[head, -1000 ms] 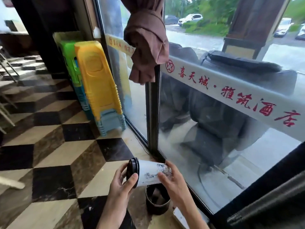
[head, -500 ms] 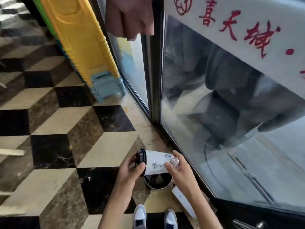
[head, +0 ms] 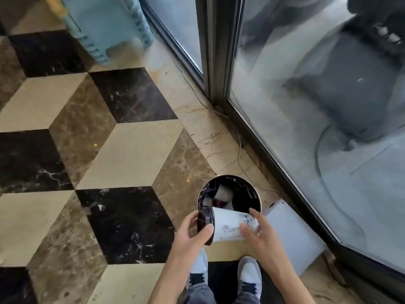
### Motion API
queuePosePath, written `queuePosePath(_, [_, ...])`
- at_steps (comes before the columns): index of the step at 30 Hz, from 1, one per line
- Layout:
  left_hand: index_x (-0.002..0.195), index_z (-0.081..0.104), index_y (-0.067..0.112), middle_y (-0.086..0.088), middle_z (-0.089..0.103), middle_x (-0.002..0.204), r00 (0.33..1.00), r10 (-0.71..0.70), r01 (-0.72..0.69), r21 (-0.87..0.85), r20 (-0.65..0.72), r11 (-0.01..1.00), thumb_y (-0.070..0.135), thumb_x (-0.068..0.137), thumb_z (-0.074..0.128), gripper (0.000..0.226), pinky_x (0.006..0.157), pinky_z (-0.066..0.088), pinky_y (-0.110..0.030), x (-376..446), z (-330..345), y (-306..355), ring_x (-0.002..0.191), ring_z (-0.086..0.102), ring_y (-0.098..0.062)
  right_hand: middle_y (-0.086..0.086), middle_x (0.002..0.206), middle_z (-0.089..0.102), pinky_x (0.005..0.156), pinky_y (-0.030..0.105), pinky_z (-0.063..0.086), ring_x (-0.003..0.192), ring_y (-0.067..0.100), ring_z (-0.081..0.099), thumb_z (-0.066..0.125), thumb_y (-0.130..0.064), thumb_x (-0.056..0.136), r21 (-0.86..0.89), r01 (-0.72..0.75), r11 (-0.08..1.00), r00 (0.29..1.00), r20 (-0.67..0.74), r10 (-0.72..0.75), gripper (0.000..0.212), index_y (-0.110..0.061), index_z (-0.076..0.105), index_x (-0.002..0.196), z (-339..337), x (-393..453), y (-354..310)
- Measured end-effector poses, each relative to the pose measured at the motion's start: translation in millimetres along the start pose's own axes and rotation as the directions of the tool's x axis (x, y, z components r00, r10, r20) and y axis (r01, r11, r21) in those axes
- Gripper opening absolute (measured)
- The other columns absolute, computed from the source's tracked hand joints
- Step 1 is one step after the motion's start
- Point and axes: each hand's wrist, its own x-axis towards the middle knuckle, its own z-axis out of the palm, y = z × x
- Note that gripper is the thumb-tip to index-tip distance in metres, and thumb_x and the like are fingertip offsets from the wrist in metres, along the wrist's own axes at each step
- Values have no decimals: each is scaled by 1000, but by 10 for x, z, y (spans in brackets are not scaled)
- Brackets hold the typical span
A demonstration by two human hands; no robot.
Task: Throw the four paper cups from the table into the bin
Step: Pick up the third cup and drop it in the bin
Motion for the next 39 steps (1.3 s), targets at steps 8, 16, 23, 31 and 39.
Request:
queuePosePath(8, [125, 58, 40, 15, 63, 123, 993, -43, 51, 71, -111, 996, 45, 66, 75, 61, 73, 51, -9, 779, -13, -651, 100, 61, 14, 2, 134, 56, 99, 36, 44, 117, 18, 55, 56, -44, 94, -17, -78, 997, 997, 17, 79, 55, -28, 42, 145, 476, 713, 623])
queuePosePath(16, [121, 55, 55, 31, 59, 119, 989, -6, 26, 133, -151, 991, 44, 79, 75, 48, 78, 41, -12, 889, 34, -596, 114, 55, 10, 5, 135, 59, 103, 36, 42, 126, 19, 53, 55, -38, 94, 29, -119, 992, 992, 35, 118, 54, -23, 43, 145, 570, 837, 675])
queuePosePath(23, [137, 51, 45, 11, 50, 141, 990, 16, -1, 102, -144, 995, 42, 83, 74, 58, 78, 40, -19, 633, -48, -316, 122, 51, -1, 2, 137, 58, 95, 29, 40, 123, 13, 53, 56, -39, 95, 19, -54, 998, 998, 16, 53, 56, -26, 41, 147, 311, 585, 313])
queuePosePath(31, [132, 51, 54, 21, 50, 137, 973, 198, -193, 49, -119, 980, 53, 76, 73, 60, 79, 37, -18, -200, -142, 684, 119, 47, 9, -3, 142, 54, 107, 46, 44, 130, 17, 52, 56, -43, 92, 66, 153, 986, 987, -49, -150, 53, -31, 45, 142, -128, -172, -848])
queuePosePath(39, [136, 47, 51, 18, 48, 142, 856, 508, -504, 69, -93, 861, 53, 82, 70, 58, 86, 41, -20, -1715, -184, 2204, 127, 48, -1, -10, 148, 47, 109, 38, 41, 129, 14, 52, 58, -41, 94, 37, 457, 889, 880, -163, -445, 58, -24, 42, 147, -816, -1573, -2355])
